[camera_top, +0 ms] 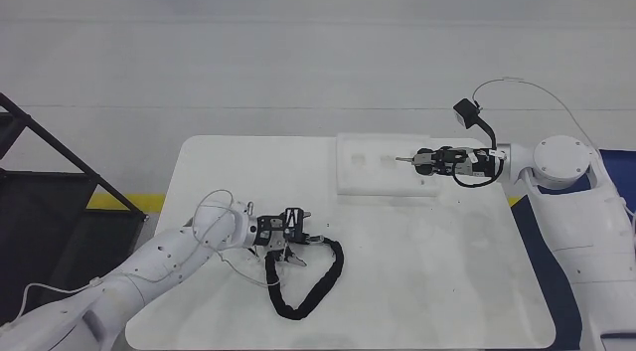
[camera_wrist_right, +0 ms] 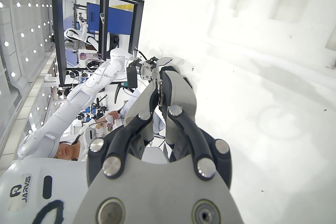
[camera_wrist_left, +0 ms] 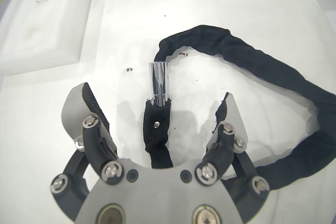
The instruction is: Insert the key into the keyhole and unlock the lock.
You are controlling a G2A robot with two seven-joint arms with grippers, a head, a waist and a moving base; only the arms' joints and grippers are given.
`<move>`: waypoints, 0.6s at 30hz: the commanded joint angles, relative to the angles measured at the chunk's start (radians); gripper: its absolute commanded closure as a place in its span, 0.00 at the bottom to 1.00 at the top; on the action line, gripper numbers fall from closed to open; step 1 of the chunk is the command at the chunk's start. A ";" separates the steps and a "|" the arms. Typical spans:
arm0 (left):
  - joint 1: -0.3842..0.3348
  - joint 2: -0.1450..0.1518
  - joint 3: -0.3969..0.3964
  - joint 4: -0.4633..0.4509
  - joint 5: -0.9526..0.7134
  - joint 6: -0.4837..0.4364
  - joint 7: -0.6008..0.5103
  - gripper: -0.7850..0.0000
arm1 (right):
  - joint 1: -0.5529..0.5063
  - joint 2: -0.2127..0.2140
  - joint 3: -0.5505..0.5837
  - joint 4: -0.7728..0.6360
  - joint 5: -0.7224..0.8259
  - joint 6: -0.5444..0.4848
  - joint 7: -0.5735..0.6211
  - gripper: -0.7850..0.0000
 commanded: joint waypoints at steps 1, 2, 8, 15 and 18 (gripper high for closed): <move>0.001 -0.008 0.002 0.006 0.009 0.011 -0.001 0.00 | 0.000 0.000 0.000 0.000 0.000 0.000 0.000 1.00; 0.002 -0.013 0.002 0.011 0.012 0.015 0.003 0.00 | 0.000 0.000 0.000 0.000 0.000 0.000 0.000 1.00; 0.002 -0.037 0.002 0.042 0.029 0.030 0.021 0.37 | 0.000 0.000 0.000 0.000 0.000 0.000 0.000 1.00; -0.007 -0.067 0.007 0.082 0.043 0.007 0.011 0.71 | 0.000 0.000 0.000 0.000 0.000 0.000 0.000 1.00; -0.010 -0.078 0.005 0.101 0.041 -0.005 0.011 1.00 | 0.000 0.000 0.000 0.000 0.000 0.000 0.000 1.00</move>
